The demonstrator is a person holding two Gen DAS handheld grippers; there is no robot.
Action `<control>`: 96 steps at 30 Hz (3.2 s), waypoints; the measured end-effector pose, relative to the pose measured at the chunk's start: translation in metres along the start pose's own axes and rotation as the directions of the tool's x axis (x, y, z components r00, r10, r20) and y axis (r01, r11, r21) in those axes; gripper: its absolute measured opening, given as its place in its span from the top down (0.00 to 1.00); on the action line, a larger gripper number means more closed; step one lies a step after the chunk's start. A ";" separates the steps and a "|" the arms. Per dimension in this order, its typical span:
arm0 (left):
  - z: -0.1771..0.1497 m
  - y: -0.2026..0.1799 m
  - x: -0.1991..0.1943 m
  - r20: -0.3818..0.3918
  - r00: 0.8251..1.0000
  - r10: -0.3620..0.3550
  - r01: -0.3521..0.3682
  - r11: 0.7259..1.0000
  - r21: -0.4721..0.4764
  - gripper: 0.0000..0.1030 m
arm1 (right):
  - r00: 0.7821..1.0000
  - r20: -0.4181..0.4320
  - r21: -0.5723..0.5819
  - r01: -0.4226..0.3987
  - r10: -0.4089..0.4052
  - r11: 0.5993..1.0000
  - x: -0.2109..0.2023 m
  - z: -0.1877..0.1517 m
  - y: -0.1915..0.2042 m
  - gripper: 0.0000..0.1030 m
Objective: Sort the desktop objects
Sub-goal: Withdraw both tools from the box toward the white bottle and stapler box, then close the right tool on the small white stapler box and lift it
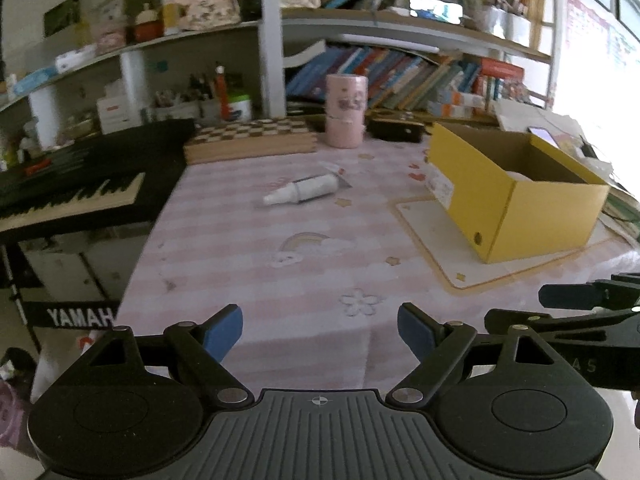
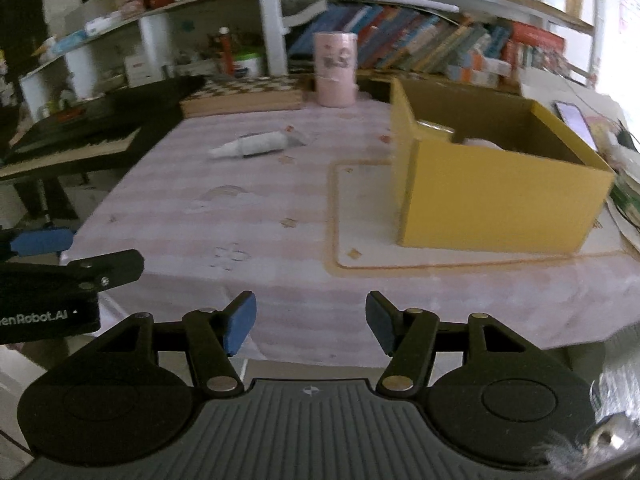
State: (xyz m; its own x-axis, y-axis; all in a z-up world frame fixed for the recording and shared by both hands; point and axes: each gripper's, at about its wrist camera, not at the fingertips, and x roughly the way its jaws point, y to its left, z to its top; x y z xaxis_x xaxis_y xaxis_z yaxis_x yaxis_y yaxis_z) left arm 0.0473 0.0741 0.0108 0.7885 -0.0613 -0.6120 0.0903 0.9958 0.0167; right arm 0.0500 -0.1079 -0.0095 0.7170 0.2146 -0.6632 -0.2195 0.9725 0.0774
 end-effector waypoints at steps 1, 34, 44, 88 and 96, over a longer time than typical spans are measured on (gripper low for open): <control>-0.001 0.003 -0.001 0.002 1.000 0.007 -0.007 1.000 -0.005 0.15 | 1.000 0.005 -0.007 -0.005 0.005 1.000 0.000 0.001 0.004 0.43; -0.004 0.042 0.001 -0.002 0.998 0.066 -0.066 0.996 -0.059 0.14 | 0.998 -0.005 -0.080 -0.057 0.057 0.995 0.023 0.011 0.051 0.42; 0.017 0.041 0.032 -0.028 0.997 0.078 -0.080 0.996 -0.047 0.14 | 0.997 -0.022 -0.067 -0.076 0.075 0.995 0.056 0.035 0.039 0.42; 0.124 0.034 0.184 -0.076 0.974 0.216 -0.222 0.971 -0.085 0.14 | 0.988 -0.031 -0.068 -0.154 0.152 0.986 0.223 0.183 -0.024 0.41; 0.127 0.031 0.206 -0.101 0.970 0.219 -0.226 0.972 -0.064 0.14 | 0.986 -0.067 -0.056 -0.159 0.155 0.986 0.265 0.204 -0.021 0.39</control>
State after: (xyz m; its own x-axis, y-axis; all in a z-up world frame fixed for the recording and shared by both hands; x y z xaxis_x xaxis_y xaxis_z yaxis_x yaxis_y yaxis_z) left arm 0.2897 0.0837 -0.0141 0.7234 0.1655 -0.6703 -0.1293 0.9861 0.1039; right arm 0.3797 -0.0525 -0.0354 0.6284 0.3563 -0.6915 -0.3673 0.9195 0.1400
